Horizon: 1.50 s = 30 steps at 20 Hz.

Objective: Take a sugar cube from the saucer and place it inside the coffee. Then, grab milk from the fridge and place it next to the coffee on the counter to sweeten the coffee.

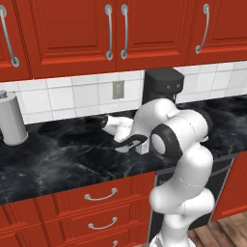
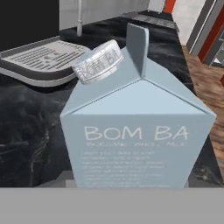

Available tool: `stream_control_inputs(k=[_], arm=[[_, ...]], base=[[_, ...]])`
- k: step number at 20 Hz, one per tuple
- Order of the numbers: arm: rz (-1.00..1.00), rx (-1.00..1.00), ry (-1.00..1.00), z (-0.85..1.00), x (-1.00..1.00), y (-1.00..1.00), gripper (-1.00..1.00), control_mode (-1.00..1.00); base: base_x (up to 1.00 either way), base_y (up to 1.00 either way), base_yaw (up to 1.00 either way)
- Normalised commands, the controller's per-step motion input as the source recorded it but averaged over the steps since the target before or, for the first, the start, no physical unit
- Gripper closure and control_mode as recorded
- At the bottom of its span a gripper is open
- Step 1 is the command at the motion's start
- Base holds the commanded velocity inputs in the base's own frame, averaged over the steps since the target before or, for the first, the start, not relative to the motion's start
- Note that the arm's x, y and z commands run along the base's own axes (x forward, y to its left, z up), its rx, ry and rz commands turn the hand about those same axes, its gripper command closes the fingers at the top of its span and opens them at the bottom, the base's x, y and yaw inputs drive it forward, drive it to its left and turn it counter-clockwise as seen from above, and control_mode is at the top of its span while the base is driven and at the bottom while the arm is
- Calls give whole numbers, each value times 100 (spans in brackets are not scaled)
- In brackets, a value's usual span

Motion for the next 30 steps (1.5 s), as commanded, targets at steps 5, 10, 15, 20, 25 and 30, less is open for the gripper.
stream_control_inputs(k=[5, 10, 15, 20, 25, 30], arm=[[-4, -2, 0, -37, 33, 0, 100, -100], [-5, -7, -5, -20, 40, 0, 100, -100], [-2, -9, -13, -15, -1, 0, 100, -100], [0, 0, -3, -4, 0, 0, -100, -100], [0, 0, -1, 0, -8, -20, -100, -100], [0, 0, -5, 0, -27, -21, -100, -100]], base=[[0, 0, 0], [0, 0, 0], [0, 0, 0], [0, 0, 0], [0, 0, 0], [0, 0, 0]])
